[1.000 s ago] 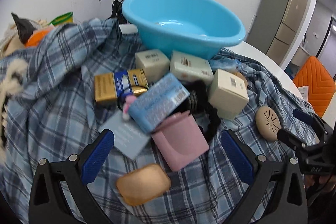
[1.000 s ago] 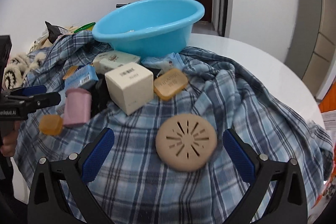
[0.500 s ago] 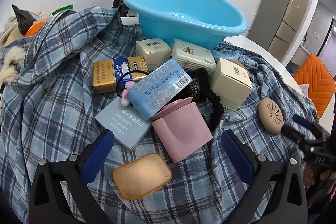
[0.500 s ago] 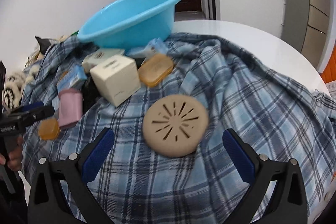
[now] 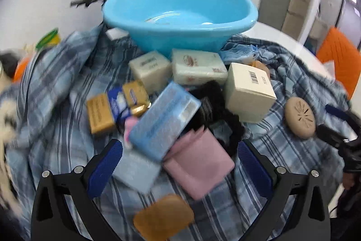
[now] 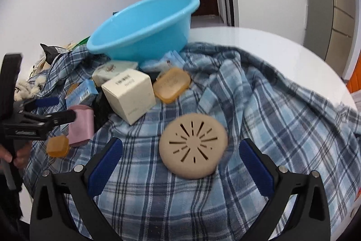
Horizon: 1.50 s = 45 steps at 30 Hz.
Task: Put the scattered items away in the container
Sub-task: 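Reach the left gripper down and grasp the white barcode box, then hold the white box in the left gripper while the right gripper grasps the beige perforated disc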
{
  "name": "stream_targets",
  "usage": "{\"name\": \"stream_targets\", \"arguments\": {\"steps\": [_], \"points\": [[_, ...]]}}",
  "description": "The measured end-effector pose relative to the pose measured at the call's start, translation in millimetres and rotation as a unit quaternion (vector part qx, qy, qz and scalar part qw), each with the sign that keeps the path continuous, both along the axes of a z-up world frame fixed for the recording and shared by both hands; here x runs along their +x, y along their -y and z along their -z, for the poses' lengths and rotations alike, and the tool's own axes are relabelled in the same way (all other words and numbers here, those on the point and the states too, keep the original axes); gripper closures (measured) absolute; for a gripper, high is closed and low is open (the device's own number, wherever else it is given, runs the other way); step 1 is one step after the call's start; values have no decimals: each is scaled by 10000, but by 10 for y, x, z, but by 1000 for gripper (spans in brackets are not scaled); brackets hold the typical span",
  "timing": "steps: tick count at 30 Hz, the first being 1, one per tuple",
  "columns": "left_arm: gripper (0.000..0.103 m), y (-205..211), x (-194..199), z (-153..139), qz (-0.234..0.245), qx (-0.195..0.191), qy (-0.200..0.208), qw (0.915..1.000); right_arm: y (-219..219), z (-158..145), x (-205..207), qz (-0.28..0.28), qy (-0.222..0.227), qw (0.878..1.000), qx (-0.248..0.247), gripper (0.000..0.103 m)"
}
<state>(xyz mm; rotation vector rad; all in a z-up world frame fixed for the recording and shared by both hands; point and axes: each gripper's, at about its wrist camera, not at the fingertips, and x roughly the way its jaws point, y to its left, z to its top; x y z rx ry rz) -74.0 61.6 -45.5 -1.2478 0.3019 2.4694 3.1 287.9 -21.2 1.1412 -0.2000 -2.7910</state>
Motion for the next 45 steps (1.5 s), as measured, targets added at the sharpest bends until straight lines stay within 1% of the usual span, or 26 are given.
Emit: {"name": "stream_targets", "arguments": {"steps": [3, 8, 12, 15, 18, 23, 27, 28, 29, 30, 31, 33, 40, 42, 45], "points": [[0, -184, -78, -36, 327, -72, 10, 9994, 25, 12, -5, -7, 6, 10000, 30, 0], [0, -481, -104, -65, 699, 261, 227, 9970, -11, 86, -12, -2, 120, 9999, -12, 0], [0, -736, -113, -69, 925, 303, 296, 9948, -118, 120, 9, 116, 142, 9998, -3, 0], [0, -874, -174, -59, 1005, 335, 353, 9937, -203, 119, 36, 185, 168, 9997, -54, 0], [0, -959, -231, -3, 1032, 243, 407, 9935, -258, 111, 73, 244, 141, 9996, -29, 0], [0, -1008, -322, 124, 981, 62, 489, 9940, -288, 127, 89, 271, 175, 9994, -142, 0], [0, -1017, -370, 176, 995, 64, 487, 9938, -237, 71, 135, 154, 91, 9998, -126, 0], [5, -1009, -373, 176, 1003, 96, 458, 9939, -221, 60, 143, 145, 71, 9998, -80, 0], [36, -995, -370, 168, 990, 126, 399, 9942, -206, 53, 146, 138, 58, 9999, -25, 0], [41, -985, -379, 165, 941, 119, 369, 9948, -198, 52, 149, 130, 56, 9999, 4, 0], [43, -970, -388, 156, 891, 134, 396, 9951, -196, 53, 151, 123, 60, 9999, 9, 0], [43, -898, -384, 97, 833, 350, 423, 9950, -205, 56, 160, 127, 73, 9999, -37, 0], [43, -670, -236, -154, 791, 573, 306, 9947, -230, 66, 146, 117, 124, 9997, -162, 0], [43, -568, -175, -263, 744, 654, 149, 9950, -210, 56, 153, 74, 122, 9998, -134, 0], [43, -316, -80, -487, 437, 685, -351, 9961, -177, 49, 164, 21, 126, 9999, -47, 0]]}}
